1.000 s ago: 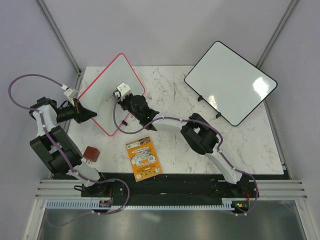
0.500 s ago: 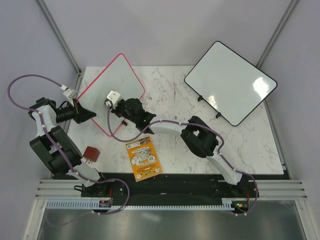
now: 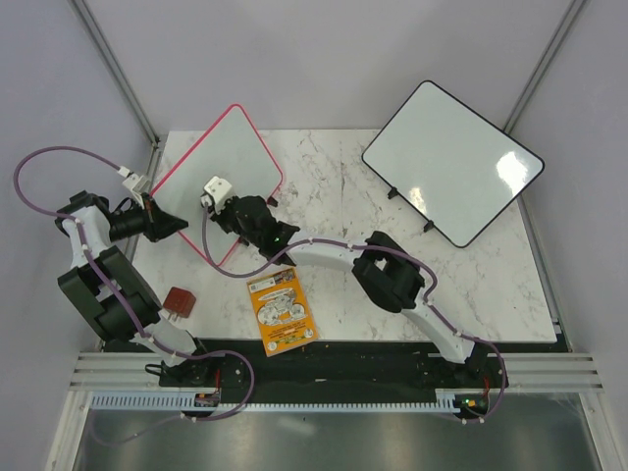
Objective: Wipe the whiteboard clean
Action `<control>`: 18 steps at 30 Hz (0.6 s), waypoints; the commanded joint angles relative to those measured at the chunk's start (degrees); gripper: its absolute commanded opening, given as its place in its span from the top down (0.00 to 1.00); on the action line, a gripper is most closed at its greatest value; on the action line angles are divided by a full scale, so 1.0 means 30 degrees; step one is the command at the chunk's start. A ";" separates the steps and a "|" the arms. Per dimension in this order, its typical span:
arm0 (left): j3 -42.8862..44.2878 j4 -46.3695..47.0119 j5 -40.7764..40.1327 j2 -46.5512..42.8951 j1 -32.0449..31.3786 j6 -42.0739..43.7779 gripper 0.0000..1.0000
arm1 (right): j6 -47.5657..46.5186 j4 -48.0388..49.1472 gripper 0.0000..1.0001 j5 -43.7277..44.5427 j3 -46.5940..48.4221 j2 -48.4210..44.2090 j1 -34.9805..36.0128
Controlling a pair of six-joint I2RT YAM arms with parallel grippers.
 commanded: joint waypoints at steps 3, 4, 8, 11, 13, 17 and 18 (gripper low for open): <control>0.0000 -0.2670 0.0528 -0.0822 -0.1434 0.2549 0.98 | 0.2776 -0.0203 1.00 -0.0968 -0.0160 0.1390 -0.1997; 0.0000 -0.2729 0.0528 -0.0822 -0.1463 0.2578 0.98 | 0.3039 -0.0231 1.00 -0.0939 -0.0131 0.1419 -0.2463; -0.0030 -0.2817 0.0558 -0.0823 -0.1434 0.2724 0.98 | 0.4009 -0.0115 1.00 -0.0735 0.0015 0.1624 -0.3229; -0.0030 -0.2875 0.0470 -0.0851 -0.1434 0.2783 0.98 | 0.3425 -0.0814 1.00 -0.0090 0.1096 0.2266 -0.3288; -0.0030 -0.2875 0.0441 -0.0822 -0.1435 0.2783 0.98 | 0.3393 -0.0963 1.00 0.0231 0.1769 0.2590 -0.3376; -0.0059 -0.2905 0.0412 -0.0881 -0.1405 0.2841 0.98 | 0.3422 -0.1344 1.00 -0.0029 0.2359 0.3001 -0.3435; -0.0059 -0.2905 0.0411 -0.0881 -0.1434 0.2813 0.98 | 0.3452 -0.1374 1.00 -0.0030 0.2446 0.3030 -0.3435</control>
